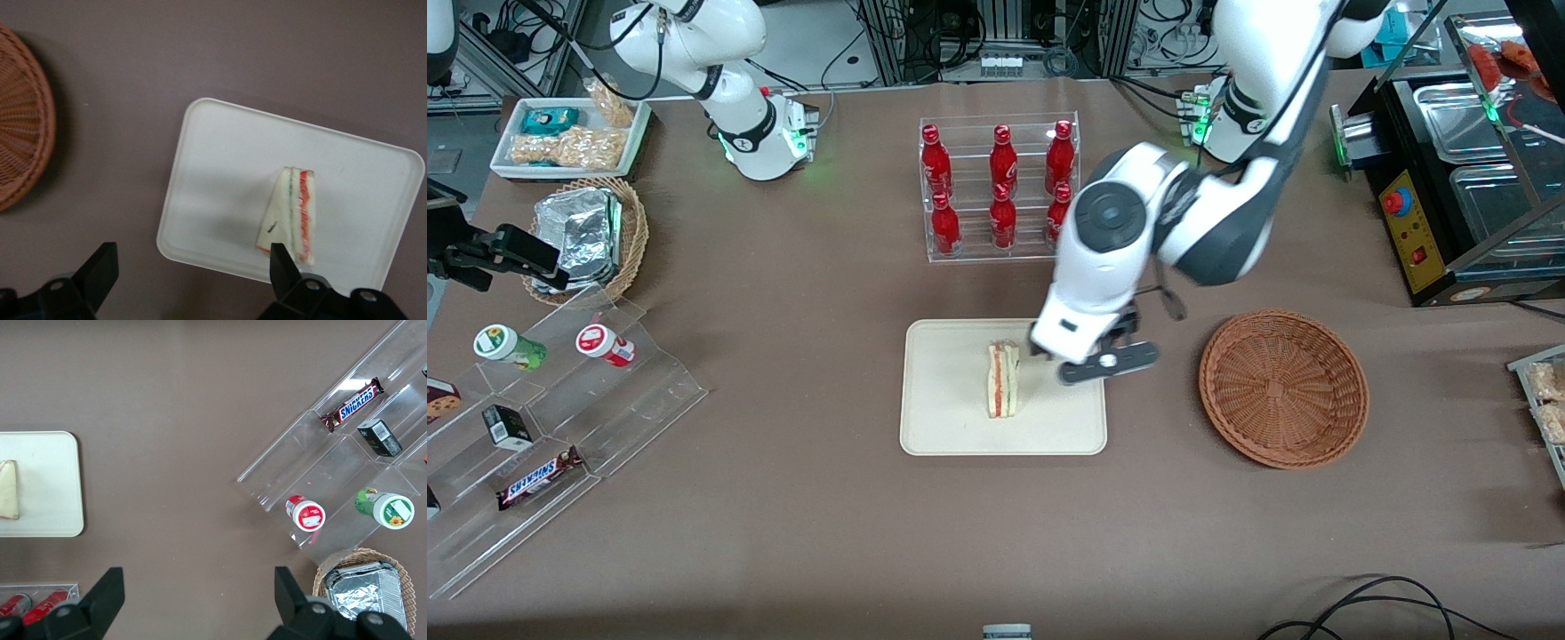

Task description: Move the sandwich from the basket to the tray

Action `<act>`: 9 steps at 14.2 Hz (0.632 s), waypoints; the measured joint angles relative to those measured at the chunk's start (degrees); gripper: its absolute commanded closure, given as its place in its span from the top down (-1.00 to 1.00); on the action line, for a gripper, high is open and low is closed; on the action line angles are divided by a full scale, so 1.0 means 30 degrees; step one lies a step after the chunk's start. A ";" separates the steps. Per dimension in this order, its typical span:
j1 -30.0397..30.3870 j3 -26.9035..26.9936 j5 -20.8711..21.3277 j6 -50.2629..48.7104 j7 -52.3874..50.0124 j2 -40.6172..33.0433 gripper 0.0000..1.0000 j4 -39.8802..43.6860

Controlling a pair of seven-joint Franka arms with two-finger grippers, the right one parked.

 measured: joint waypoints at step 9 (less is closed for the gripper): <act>0.4535 0.0558 -0.0009 -0.0450 0.3819 -0.3633 1.00 -0.5013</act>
